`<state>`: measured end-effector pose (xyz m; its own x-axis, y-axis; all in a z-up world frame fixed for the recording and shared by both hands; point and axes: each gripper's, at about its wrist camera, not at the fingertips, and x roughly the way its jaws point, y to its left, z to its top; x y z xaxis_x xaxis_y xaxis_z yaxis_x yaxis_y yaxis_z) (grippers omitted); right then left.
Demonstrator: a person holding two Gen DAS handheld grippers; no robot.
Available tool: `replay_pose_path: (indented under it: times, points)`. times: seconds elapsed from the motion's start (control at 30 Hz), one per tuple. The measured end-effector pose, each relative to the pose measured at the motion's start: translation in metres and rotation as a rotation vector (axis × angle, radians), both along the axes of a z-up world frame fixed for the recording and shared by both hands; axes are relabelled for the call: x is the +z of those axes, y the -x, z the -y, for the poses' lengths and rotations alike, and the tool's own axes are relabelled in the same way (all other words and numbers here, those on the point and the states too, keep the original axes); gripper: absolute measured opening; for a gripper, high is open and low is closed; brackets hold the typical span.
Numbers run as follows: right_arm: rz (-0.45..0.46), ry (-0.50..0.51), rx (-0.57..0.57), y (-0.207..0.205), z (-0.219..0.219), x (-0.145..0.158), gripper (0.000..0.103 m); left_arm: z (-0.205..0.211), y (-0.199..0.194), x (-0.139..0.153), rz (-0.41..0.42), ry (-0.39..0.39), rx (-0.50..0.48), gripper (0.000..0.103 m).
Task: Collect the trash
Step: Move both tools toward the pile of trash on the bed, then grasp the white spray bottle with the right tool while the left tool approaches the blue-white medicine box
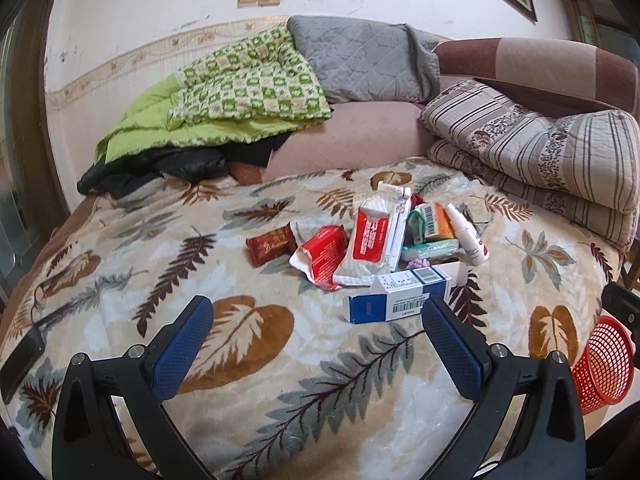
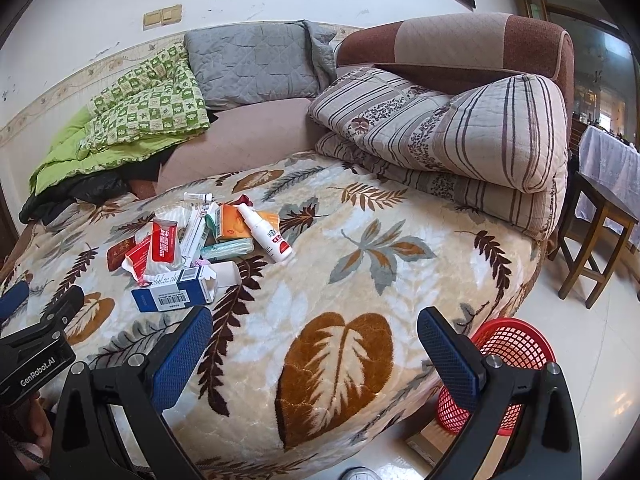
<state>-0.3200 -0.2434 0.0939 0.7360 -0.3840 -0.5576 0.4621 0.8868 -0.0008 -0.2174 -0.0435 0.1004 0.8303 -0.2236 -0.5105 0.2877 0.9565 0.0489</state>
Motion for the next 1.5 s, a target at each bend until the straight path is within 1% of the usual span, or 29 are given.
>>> replay_pose_path:
  times: [0.17, 0.33, 0.47, 0.53, 0.7, 0.83, 0.93, 1.07, 1.23, 1.33, 1.4, 1.43, 1.47, 1.5]
  points:
    - [-0.034, -0.026, 0.005, -0.002, -0.001, 0.0, 0.103, -0.004, -0.011, -0.005, -0.058, 0.012, 0.021, 0.103]
    - [-0.022, 0.01, 0.016, -0.005, -0.002, -0.001, 0.103, -0.004, -0.019, -0.009, -0.102, 0.014, 0.029, 0.103]
    - [-0.057, -0.05, 0.076, -0.02, 0.001, -0.004, 0.103, -0.001, -0.032, -0.016, -0.159, 0.005, 0.04, 0.103]
    - [-0.08, -0.059, 0.103, -0.032, 0.003, -0.007, 0.102, -0.001, -0.037, -0.02, -0.185, 0.009, 0.041, 0.103]
    - [-0.132, -0.142, 0.148, -0.063, 0.015, -0.015, 0.096, -0.001, -0.049, -0.026, -0.23, 0.017, 0.047, 0.103]
    - [-0.144, -0.198, 0.18, -0.087, 0.023, -0.018, 0.086, -0.002, -0.057, -0.031, -0.261, 0.034, 0.046, 0.103]
    - [-0.161, -0.257, 0.214, -0.112, 0.03, -0.018, 0.08, -0.001, -0.061, -0.034, -0.27, 0.038, 0.042, 0.103]
    - [-0.174, -0.283, 0.24, -0.143, 0.034, -0.022, 0.075, 0.002, -0.06, -0.034, -0.259, 0.029, 0.027, 0.103]
    - [-0.209, -0.262, 0.247, -0.183, 0.036, -0.03, 0.074, 0.004, -0.058, -0.033, -0.247, 0.028, 0.009, 0.103]
    - [-0.228, -0.254, 0.251, -0.204, 0.037, -0.038, 0.069, 0.006, -0.057, -0.033, -0.239, 0.022, -0.003, 0.102]
    - [-0.245, -0.254, 0.248, -0.213, 0.039, -0.046, 0.057, 0.008, -0.056, -0.033, -0.232, 0.017, -0.014, 0.098]
    - [-0.252, -0.264, 0.246, -0.217, 0.041, -0.05, 0.046, 0.009, -0.056, -0.032, -0.231, 0.014, -0.02, 0.097]
    - [-0.265, -0.278, 0.242, -0.22, 0.044, -0.056, 0.032, 0.01, -0.056, -0.033, -0.232, 0.013, -0.025, 0.095]
    - [-0.274, -0.292, 0.241, -0.221, 0.046, -0.06, 0.026, 0.011, -0.056, -0.033, -0.234, 0.011, -0.031, 0.093]
